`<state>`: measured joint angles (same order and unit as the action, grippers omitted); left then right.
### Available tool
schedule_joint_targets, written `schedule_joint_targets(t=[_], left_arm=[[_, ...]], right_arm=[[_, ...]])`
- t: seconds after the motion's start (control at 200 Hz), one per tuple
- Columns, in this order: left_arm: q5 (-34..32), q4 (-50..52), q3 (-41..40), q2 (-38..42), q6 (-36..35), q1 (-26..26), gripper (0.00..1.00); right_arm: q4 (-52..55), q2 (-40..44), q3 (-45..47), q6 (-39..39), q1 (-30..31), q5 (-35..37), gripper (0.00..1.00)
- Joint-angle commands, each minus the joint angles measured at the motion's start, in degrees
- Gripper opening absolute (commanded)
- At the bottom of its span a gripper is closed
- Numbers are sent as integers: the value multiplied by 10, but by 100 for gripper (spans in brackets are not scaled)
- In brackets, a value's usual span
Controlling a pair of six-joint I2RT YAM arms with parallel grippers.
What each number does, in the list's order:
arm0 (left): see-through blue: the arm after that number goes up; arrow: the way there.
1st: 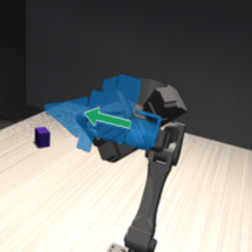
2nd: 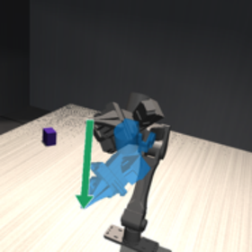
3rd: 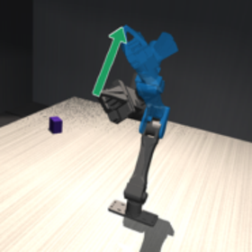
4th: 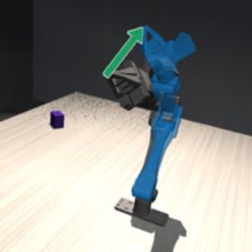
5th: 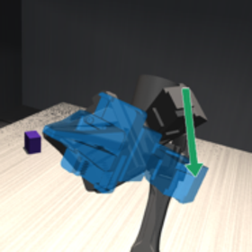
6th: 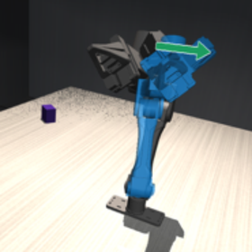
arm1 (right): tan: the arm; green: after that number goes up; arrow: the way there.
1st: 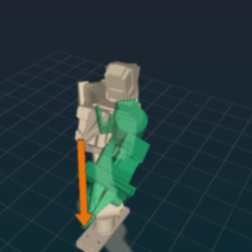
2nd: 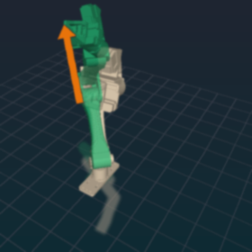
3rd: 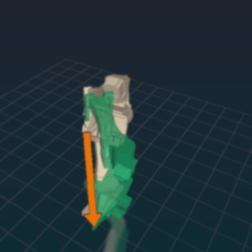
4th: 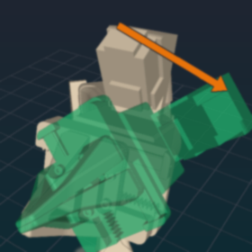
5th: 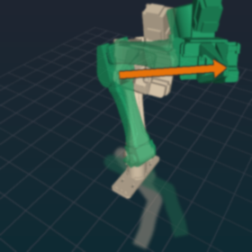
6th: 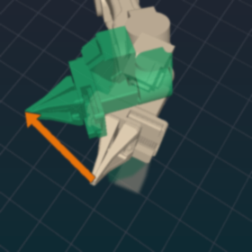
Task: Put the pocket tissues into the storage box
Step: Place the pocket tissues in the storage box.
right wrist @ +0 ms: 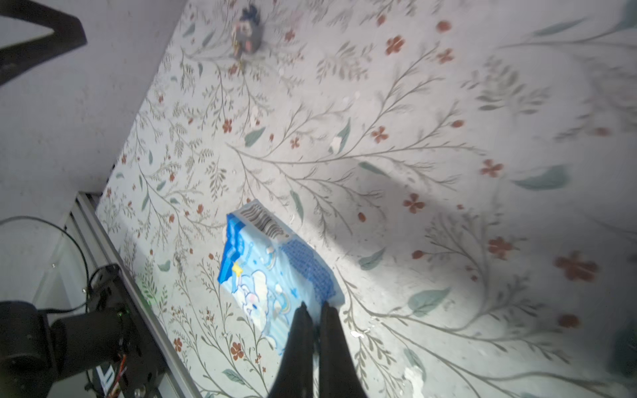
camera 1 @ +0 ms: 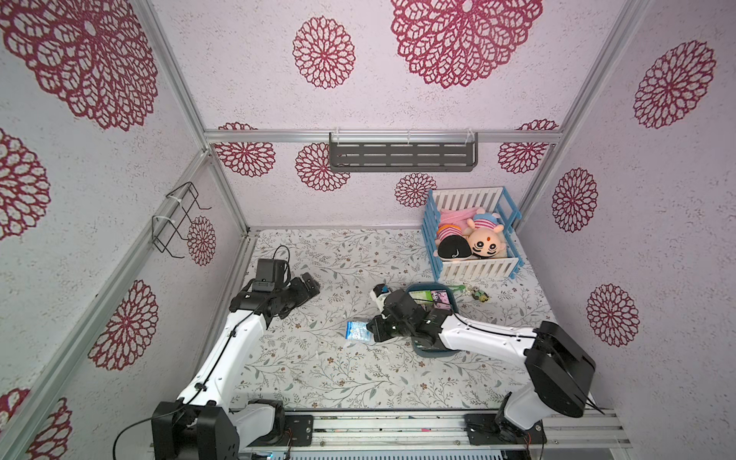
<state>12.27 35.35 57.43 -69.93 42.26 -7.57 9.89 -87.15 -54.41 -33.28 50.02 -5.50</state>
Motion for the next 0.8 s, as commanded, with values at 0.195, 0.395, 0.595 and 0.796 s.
schedule_joint_targets(t=[0.195,0.395,0.595,0.796], left_arm=[[7,-117,4,-45,24,-89,97],[32,-89,55,-104,-22,-131,97],[51,-105,86,-130,-43,-132,97],[59,-74,131,-155,-71,-131,97]], right_arm=[[151,223,84,-224,-35,240,0],[273,320,152,-379,-38,309,0],[339,416,208,-529,-40,345,0],[363,415,231,-573,-40,316,0]])
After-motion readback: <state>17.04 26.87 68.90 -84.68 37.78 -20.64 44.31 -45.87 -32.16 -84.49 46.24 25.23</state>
